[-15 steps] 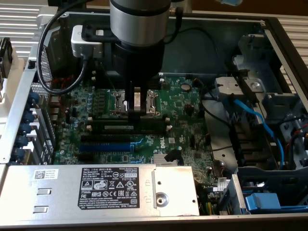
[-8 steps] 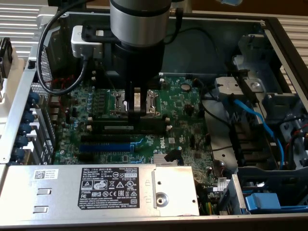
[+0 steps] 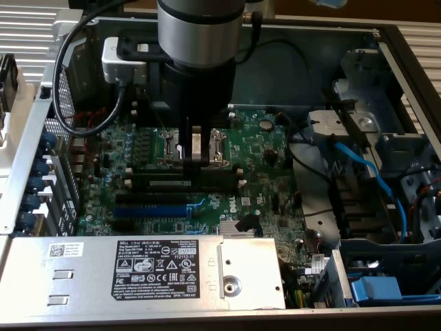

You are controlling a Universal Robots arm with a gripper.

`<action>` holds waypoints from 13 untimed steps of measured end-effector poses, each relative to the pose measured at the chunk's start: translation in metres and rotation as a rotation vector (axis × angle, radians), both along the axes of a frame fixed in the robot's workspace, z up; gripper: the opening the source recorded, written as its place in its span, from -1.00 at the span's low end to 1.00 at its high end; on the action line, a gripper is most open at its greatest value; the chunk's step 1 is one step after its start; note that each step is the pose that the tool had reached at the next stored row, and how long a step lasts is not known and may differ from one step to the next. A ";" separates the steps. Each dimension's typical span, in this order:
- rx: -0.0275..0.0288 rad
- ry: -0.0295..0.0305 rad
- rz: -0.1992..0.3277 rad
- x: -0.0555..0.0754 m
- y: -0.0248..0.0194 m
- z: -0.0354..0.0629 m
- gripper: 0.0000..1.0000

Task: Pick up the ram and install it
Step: 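Press down the ram until it locks into place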

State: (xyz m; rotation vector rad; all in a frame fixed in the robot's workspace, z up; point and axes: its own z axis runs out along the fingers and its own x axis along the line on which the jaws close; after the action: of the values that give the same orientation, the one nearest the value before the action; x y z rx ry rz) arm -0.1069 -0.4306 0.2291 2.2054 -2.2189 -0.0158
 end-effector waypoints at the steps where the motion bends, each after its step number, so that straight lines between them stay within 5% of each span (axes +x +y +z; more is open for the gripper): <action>1: 0.0002 0.0001 0.000 0.000 0.0000 -0.0007 -0.80; 13: 0.0003 0.0024 0.000 0.000 0.0000 -0.0029 -0.80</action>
State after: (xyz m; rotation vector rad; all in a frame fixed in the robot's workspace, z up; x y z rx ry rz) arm -0.1068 -0.4306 0.2262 2.2044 -2.2179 -0.0188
